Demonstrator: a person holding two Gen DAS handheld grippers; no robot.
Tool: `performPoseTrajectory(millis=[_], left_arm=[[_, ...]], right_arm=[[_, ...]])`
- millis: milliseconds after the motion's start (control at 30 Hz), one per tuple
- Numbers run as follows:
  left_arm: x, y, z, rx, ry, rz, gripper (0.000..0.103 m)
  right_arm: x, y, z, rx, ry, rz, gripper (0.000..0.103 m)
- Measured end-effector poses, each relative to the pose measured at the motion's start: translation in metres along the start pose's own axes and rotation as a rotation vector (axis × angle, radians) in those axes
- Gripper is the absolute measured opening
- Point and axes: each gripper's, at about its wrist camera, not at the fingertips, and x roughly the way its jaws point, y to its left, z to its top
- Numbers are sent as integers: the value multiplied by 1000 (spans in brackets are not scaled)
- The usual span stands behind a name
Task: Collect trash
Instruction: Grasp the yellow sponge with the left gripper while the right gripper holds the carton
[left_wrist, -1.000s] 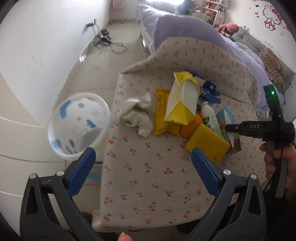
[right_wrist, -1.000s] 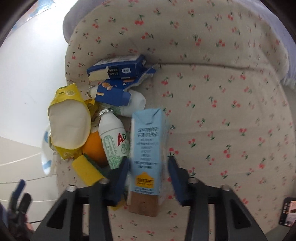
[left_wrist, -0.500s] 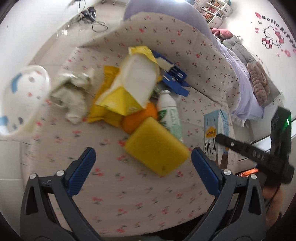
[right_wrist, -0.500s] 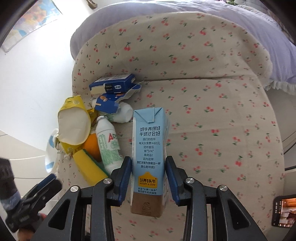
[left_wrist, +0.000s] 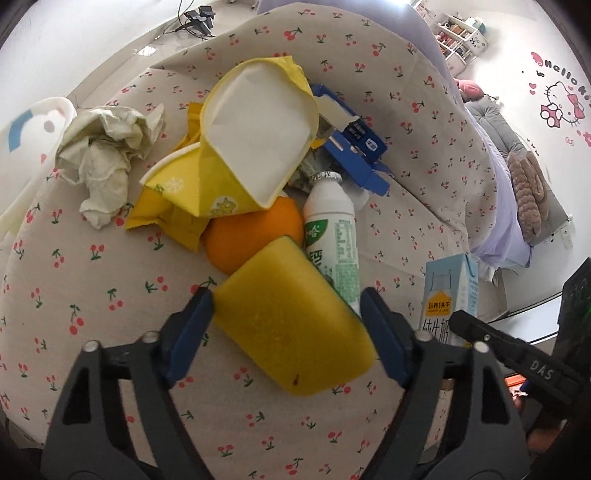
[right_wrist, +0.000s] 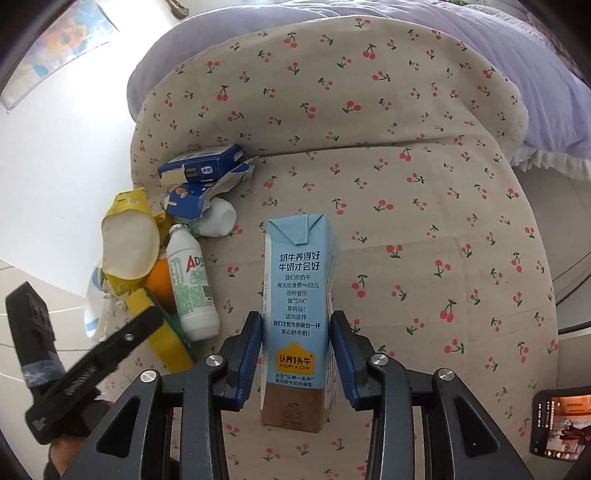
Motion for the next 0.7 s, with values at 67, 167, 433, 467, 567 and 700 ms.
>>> performPoseTrajectory(millis=[67,167,433,467,567,700], left_arm=[[-2,0,-1,10,-7,2,70],[-3,-3,-1,26,-9,-12,65],[-22,-8,-5,114,-29,-49,60],[-26,-8,-5,124,-36,-51,60],[-37,-9,-3,152,-60,-51,60],[-52,-3,0,186,-102,-31,60]], right_arm=[[-1,1,0,0,-1,9,39],[-2,5,1,-7,-5,16,39],[-8,21,3,-16,-22,48,39],[-9,25,3,-19,-25,54,39],[-13,37,4,-35,-39,64,39],[-15,58,7,-60,-52,76,39]])
